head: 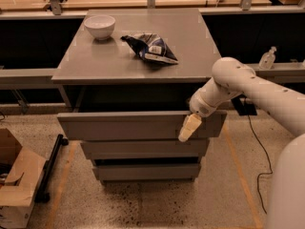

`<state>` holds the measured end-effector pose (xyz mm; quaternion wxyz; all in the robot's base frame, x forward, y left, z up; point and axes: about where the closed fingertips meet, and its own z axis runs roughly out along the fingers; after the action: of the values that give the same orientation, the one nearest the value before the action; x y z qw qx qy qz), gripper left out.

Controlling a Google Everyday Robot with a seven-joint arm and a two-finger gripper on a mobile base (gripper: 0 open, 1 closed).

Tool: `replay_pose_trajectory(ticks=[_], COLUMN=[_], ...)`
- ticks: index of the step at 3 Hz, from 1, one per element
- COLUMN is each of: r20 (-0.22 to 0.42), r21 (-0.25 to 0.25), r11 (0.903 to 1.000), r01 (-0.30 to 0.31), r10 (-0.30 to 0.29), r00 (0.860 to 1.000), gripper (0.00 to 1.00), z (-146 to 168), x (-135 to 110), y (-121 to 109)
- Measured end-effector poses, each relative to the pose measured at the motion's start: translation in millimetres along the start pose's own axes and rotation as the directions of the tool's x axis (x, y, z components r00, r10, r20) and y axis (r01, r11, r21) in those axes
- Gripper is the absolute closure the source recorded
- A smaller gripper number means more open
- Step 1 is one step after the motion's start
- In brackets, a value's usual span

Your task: Open top drawer

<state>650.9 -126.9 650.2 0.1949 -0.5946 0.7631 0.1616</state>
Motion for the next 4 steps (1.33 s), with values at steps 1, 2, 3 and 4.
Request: replay_pose_trajectory(ticks=[1, 2, 3, 4], r20=[0.014, 0.014, 0.014, 0.014], r21=[-0.051, -0.052, -0.052, -0.052], r11=[0.9973, 0.9973, 0.9973, 0.9973], r01=[-0.053, -0.053, -0.053, -0.053], r10=[0.053, 0.053, 0.053, 0.054], r00=[0.998, 0.998, 0.998, 0.998], gripper=[0.00, 0.00, 0.00, 0.00], z=[1.8, 1.9, 1.7, 1.4], x=[1.6, 1.6, 1.5, 1.3], y=[18.3, 18.3, 18.3, 18.4])
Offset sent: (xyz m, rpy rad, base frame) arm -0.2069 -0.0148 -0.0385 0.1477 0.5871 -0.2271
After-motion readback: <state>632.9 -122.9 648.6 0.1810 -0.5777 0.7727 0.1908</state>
